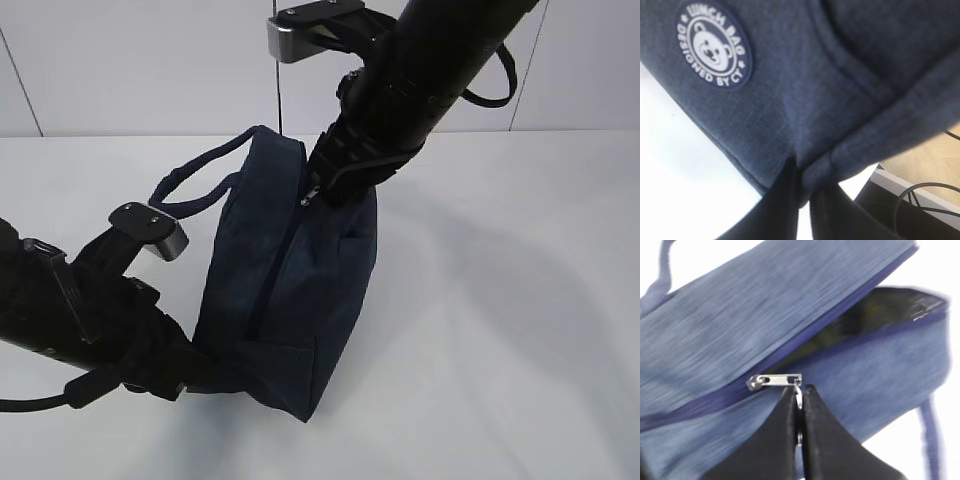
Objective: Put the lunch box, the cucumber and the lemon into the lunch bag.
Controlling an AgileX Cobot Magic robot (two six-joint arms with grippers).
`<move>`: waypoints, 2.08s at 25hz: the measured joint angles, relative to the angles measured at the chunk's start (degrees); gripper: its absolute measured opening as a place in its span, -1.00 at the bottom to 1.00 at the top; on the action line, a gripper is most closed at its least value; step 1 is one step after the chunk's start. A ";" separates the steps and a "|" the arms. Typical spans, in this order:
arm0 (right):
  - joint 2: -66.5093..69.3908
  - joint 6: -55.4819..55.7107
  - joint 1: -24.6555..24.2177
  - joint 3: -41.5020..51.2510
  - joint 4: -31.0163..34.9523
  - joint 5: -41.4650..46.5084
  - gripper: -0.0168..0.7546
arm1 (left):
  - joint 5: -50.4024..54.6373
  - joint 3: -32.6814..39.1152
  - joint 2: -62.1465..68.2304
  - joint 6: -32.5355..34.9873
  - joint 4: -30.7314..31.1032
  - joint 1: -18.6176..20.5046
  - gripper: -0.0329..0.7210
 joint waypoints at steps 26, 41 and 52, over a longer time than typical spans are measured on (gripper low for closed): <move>3.09 6.20 -1.50 -0.05 -14.48 -19.06 -0.96 | 4.98 -0.13 0.00 0.00 1.38 0.00 -0.93; 6.02 6.65 -3.10 -0.82 -13.29 -21.22 -0.96 | 5.90 -0.25 0.00 0.00 2.89 0.00 -0.92; 6.02 6.74 -3.45 -0.82 -12.48 -19.95 -0.96 | 7.14 -0.25 0.00 0.00 2.68 0.00 -0.20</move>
